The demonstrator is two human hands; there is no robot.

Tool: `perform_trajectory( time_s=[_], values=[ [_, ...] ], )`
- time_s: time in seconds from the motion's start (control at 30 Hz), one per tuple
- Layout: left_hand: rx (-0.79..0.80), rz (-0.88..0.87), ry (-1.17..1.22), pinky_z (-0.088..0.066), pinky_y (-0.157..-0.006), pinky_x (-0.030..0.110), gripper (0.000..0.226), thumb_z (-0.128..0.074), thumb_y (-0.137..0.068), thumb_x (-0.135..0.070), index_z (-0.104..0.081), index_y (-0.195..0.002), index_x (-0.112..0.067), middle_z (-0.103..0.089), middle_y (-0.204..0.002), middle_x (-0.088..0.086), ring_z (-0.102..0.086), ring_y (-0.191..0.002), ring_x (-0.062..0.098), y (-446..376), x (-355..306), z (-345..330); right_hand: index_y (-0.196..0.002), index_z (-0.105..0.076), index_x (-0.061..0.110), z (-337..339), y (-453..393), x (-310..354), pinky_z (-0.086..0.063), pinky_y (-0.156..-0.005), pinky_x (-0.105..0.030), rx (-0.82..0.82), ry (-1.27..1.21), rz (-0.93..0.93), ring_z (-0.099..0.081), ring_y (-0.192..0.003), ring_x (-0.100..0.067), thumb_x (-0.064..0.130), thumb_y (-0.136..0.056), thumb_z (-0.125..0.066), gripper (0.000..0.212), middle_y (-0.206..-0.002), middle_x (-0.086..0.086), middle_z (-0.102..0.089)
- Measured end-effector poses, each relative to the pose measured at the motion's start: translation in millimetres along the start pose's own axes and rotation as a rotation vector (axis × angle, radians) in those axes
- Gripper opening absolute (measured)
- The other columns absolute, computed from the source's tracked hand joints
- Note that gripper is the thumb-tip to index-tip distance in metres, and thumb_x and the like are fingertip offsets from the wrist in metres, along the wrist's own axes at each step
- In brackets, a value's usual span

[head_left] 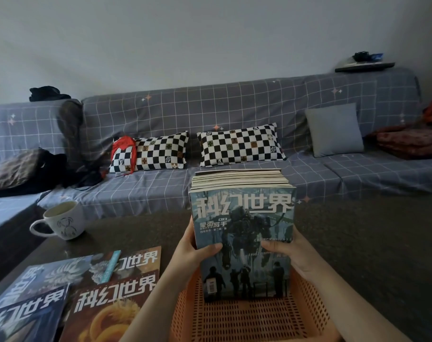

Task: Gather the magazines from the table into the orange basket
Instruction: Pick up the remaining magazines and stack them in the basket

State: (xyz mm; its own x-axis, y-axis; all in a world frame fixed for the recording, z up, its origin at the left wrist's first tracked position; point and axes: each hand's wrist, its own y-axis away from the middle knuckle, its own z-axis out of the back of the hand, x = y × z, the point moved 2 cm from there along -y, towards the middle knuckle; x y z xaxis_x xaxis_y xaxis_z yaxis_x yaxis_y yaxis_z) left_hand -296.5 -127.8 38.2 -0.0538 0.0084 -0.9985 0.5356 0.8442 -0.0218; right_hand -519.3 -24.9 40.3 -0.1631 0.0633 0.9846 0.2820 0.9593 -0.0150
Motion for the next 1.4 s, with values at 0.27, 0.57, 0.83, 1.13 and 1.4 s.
perform_trajectory(
  time_s=[0.27, 0.57, 0.83, 1.13, 1.4],
  values=[
    [0.000, 0.020, -0.100, -0.050, -0.099, 0.050, 0.123, -0.092, -0.046, -0.053, -0.025, -0.147, -0.037, -0.059, -0.134, 0.001, -0.062, -0.116, 0.023, -2.4, 4.7, -2.5, -0.126, -0.049, 0.021, 1.5, -0.3, -5.6, -0.053, -0.064, -0.018, 0.044, 0.042, -0.055, -0.070, -0.090, -0.011, 0.026, -0.027, -0.095, 0.109, -0.105, -0.002, -0.071],
    [-0.126, -0.090, -0.162, -0.056, -0.090, 0.049, 0.121, -0.090, -0.045, -0.059, -0.033, -0.146, -0.028, -0.062, -0.130, -0.002, -0.064, -0.113, 0.020, 0.6, 9.8, 1.0, -0.125, -0.053, 0.015, 3.3, -4.4, -7.8, -0.053, -0.070, -0.019, -0.003, 0.085, 0.005, -0.068, -0.097, -0.014, 0.030, -0.036, -0.094, 0.100, -0.106, -0.002, -0.072],
    [-0.122, -0.089, -0.146, -0.053, -0.093, 0.052, 0.114, -0.086, -0.049, -0.064, -0.027, -0.145, -0.046, -0.066, -0.125, -0.009, -0.067, -0.109, 0.020, 3.3, 5.0, -4.3, -0.138, -0.043, 0.020, 2.2, -3.1, -7.8, -0.047, -0.094, -0.031, -0.022, 0.099, -0.028, -0.061, -0.110, -0.015, 0.045, -0.026, -0.095, 0.126, -0.121, -0.001, -0.065],
    [-0.048, -0.091, -0.049, -0.052, -0.098, 0.047, 0.114, -0.085, -0.057, -0.050, -0.017, -0.149, -0.045, -0.058, -0.135, -0.001, -0.063, -0.115, 0.018, 6.9, 3.4, -9.2, -0.112, -0.049, 0.042, -5.1, 4.9, -3.9, -0.047, -0.079, -0.023, -0.058, 0.130, 0.022, -0.064, -0.098, -0.008, 0.025, -0.055, -0.088, 0.070, -0.105, 0.008, -0.069],
    [-0.044, -0.026, -0.052, -0.056, -0.091, 0.042, 0.108, -0.084, -0.065, -0.040, -0.017, -0.150, -0.042, -0.058, -0.134, 0.002, -0.067, -0.108, 0.018, -0.6, -0.2, -9.6, -0.125, -0.046, 0.032, -2.7, -3.6, -5.8, -0.047, -0.095, -0.036, -0.076, 0.221, -0.054, -0.062, -0.104, -0.016, 0.037, -0.037, -0.090, 0.099, -0.110, 0.004, -0.067]
  ],
)
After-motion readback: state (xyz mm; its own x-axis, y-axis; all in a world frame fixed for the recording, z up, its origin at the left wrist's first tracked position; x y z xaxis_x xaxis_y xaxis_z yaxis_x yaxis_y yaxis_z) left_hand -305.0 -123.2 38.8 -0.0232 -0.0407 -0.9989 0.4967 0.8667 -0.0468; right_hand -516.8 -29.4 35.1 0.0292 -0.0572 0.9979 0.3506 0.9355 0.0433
